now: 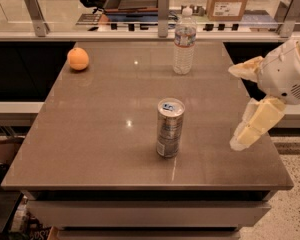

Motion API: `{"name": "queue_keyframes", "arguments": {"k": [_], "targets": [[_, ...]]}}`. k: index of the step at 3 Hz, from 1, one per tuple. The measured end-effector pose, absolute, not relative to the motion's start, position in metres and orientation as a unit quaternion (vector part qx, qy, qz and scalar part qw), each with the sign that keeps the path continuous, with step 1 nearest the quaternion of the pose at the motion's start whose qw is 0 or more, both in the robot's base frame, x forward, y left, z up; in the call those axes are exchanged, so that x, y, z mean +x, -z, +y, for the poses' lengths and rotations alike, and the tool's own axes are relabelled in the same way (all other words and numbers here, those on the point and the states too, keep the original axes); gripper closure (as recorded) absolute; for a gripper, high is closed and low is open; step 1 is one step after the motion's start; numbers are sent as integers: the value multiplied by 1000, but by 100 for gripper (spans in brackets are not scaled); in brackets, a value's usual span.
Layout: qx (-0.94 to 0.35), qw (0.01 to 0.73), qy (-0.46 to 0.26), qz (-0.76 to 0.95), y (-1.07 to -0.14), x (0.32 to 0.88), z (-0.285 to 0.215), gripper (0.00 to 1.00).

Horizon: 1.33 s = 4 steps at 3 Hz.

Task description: Move redbull can near orange

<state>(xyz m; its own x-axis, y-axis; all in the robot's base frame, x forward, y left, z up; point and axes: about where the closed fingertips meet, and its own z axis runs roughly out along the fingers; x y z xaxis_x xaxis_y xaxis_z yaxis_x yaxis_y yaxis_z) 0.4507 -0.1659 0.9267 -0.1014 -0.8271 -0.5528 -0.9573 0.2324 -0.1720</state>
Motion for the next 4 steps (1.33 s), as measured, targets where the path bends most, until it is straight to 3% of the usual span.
{"name": "queue_keyframes", "arguments": {"k": [4], "targets": [[-563, 427, -373, 601, -879, 444, -74, 0]]}}
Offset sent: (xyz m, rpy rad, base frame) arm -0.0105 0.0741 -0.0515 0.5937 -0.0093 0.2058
